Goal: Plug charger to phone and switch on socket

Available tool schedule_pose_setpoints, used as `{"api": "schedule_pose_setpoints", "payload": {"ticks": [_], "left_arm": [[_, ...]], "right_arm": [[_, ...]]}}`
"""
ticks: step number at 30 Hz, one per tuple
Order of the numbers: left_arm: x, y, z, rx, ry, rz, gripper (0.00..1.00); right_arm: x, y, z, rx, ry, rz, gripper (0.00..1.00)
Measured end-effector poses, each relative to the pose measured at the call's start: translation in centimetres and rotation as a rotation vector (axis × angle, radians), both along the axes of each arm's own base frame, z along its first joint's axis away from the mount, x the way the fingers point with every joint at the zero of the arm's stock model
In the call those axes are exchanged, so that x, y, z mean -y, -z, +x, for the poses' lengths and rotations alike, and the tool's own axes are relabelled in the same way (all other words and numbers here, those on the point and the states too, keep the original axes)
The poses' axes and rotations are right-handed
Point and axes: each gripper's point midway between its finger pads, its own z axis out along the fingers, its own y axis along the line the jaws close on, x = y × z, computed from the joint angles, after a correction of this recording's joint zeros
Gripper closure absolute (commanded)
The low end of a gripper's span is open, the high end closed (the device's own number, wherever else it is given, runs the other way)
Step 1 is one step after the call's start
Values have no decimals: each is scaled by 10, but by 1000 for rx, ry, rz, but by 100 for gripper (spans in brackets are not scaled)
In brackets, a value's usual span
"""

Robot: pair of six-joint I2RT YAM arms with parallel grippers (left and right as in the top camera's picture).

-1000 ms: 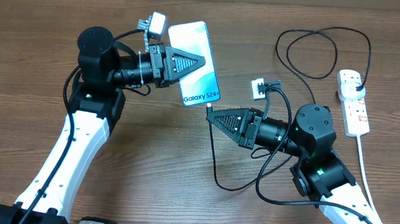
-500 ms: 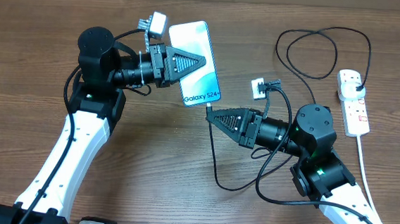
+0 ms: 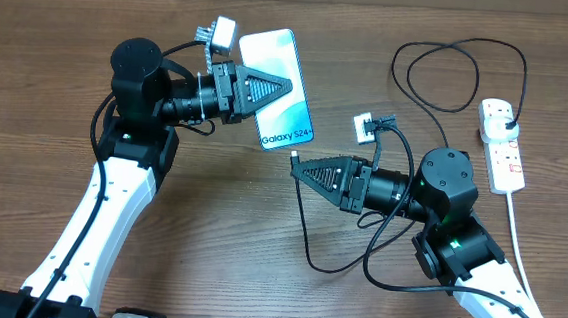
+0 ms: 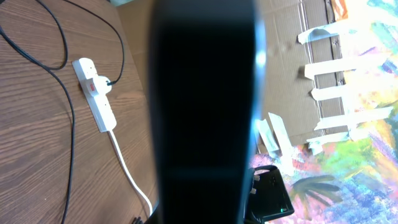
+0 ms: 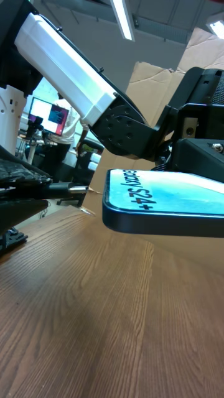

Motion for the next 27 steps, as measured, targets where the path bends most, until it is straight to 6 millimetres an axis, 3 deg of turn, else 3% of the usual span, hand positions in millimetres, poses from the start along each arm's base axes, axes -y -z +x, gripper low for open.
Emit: {"api": "schedule_pose_setpoints", "payload": {"ticks": [6, 27], "left_arm": [[8, 0, -5, 0, 25, 0, 96], [8, 0, -6, 26, 31, 5, 96]], "right_arm": [[0, 0, 0, -1, 0, 0, 96], [0, 0, 0, 2, 2, 1, 96]]}}
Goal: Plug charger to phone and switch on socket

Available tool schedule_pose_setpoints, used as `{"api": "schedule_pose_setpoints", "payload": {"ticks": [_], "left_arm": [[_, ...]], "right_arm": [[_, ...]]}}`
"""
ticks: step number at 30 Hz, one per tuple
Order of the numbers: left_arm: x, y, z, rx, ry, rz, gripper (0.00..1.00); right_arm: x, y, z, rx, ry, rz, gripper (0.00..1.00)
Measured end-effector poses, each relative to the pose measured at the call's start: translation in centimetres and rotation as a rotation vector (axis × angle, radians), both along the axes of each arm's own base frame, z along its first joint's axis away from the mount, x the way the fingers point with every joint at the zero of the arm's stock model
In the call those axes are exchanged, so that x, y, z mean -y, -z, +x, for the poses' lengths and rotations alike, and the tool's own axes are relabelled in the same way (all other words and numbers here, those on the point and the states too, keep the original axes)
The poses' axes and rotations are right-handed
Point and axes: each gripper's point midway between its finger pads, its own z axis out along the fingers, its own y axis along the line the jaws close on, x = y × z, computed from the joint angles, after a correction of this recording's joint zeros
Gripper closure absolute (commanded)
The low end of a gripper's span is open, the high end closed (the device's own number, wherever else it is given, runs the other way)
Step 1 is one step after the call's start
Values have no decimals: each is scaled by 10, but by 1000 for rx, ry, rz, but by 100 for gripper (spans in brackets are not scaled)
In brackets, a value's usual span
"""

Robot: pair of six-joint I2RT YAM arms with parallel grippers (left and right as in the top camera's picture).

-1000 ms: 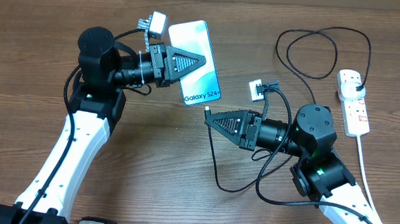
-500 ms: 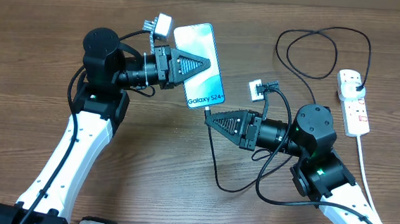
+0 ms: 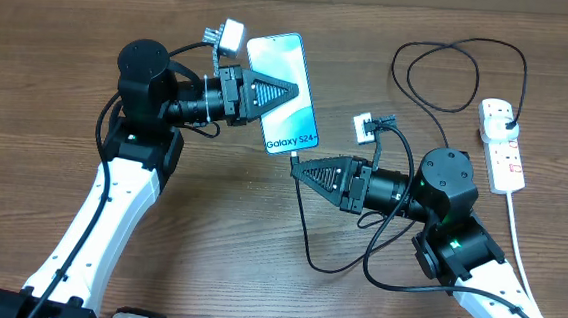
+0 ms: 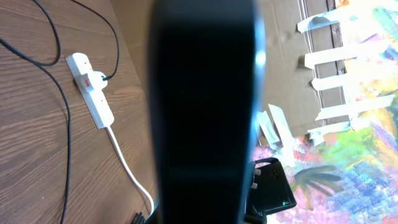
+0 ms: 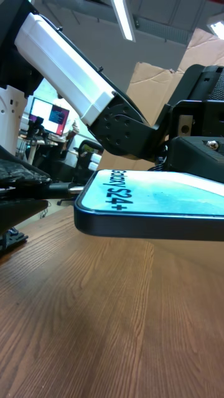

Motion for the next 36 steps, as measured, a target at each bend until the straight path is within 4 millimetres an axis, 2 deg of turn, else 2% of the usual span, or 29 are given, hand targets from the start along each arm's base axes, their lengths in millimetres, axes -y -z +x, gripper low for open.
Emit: {"api": "schedule_pose_setpoints", "payload": {"ticks": [36], "left_arm": [[-2, -1, -5, 29, 36, 1, 96]], "right_arm": [[-2, -3, -2, -58, -5, 25, 96]]}}
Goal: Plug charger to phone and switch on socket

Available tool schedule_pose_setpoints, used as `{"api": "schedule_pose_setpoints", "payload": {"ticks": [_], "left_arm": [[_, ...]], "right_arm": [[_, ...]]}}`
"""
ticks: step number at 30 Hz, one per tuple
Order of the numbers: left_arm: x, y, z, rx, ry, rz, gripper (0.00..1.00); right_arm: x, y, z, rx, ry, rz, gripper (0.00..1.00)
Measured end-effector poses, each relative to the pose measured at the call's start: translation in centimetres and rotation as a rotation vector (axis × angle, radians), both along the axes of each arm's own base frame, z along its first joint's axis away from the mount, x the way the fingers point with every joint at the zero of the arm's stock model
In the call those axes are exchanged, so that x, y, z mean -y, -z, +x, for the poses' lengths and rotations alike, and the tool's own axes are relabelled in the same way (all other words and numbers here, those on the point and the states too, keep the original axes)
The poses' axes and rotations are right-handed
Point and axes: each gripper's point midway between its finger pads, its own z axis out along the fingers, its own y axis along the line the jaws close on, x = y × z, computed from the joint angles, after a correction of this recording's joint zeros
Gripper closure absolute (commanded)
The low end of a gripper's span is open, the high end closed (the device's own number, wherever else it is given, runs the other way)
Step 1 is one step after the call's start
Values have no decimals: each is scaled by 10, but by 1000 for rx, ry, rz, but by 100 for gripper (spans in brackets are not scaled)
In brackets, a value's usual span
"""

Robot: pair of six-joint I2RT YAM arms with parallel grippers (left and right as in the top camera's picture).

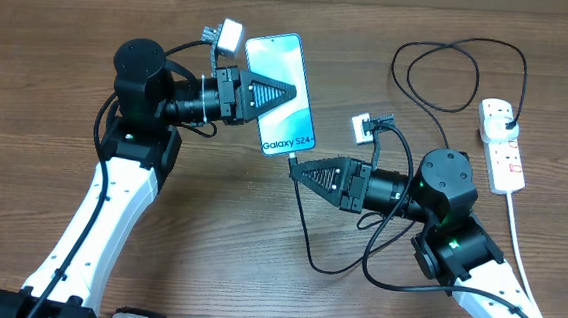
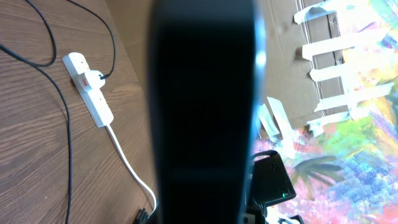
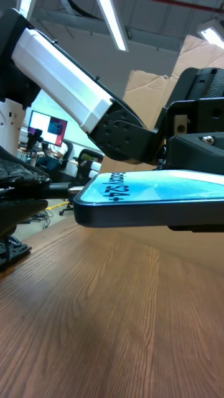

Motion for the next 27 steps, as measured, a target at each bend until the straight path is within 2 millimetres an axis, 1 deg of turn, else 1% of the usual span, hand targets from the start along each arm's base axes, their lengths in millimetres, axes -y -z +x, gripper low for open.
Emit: {"api": "schedule_pose_setpoints", "payload": {"ticks": [5, 7, 15, 23, 27], "left_arm": [[-1, -1, 0, 4, 4, -1, 96], [0, -1, -4, 3, 22, -2, 96], [1, 0, -2, -8, 11, 0, 96], [1, 1, -1, -12, 10, 1, 96], [-2, 1, 1, -12, 1, 1, 96]], "right_arm": [[-2, -5, 0, 28, -10, 18, 96], [-1, -7, 2, 40, -1, 24, 96], [-5, 1, 4, 17, -21, 14, 96], [-6, 1, 3, 20, -32, 14, 96], [-6, 3, 3, 30, -36, 9, 96]]}}
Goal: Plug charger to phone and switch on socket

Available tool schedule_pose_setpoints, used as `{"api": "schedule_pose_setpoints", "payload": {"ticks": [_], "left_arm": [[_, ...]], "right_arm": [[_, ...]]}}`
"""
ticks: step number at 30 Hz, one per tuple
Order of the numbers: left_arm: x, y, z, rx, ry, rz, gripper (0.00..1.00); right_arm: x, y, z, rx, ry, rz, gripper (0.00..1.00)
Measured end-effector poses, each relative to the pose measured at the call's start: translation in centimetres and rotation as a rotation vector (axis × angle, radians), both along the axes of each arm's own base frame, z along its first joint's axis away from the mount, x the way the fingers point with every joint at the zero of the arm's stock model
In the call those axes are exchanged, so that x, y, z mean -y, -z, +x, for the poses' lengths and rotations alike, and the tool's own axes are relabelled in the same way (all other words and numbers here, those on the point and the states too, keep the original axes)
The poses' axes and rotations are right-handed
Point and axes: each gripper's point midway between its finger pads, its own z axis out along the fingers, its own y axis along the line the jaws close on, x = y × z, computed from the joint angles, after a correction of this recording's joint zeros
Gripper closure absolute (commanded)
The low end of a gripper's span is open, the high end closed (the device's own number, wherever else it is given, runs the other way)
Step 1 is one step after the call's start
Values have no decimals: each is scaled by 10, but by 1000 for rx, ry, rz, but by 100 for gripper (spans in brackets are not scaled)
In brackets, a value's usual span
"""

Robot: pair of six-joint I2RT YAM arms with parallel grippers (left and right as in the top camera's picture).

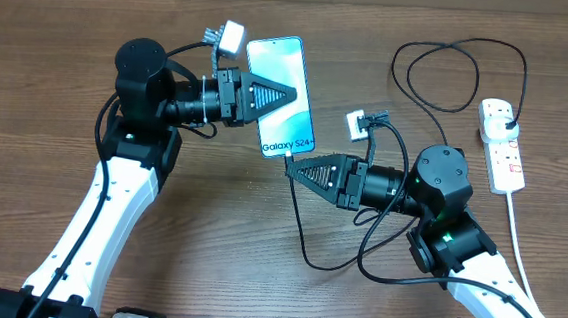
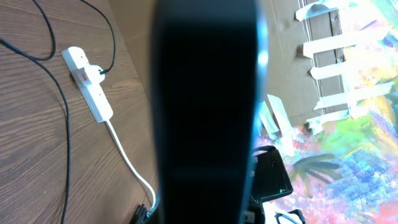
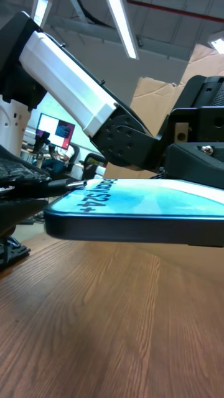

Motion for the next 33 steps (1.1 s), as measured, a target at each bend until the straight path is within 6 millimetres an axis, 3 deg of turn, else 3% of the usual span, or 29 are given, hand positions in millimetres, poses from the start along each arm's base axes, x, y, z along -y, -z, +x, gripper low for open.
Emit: {"api": "schedule_pose_setpoints", "payload": {"ticks": [9, 33], "left_arm": [[-5, 0, 3, -22, -13, -4, 96], [-5, 0, 3, -21, -14, -4, 96]], "right_arm": [[-1, 9, 3, -23, -2, -16, 96], [-2, 2, -1, 8, -28, 1, 96]]}}
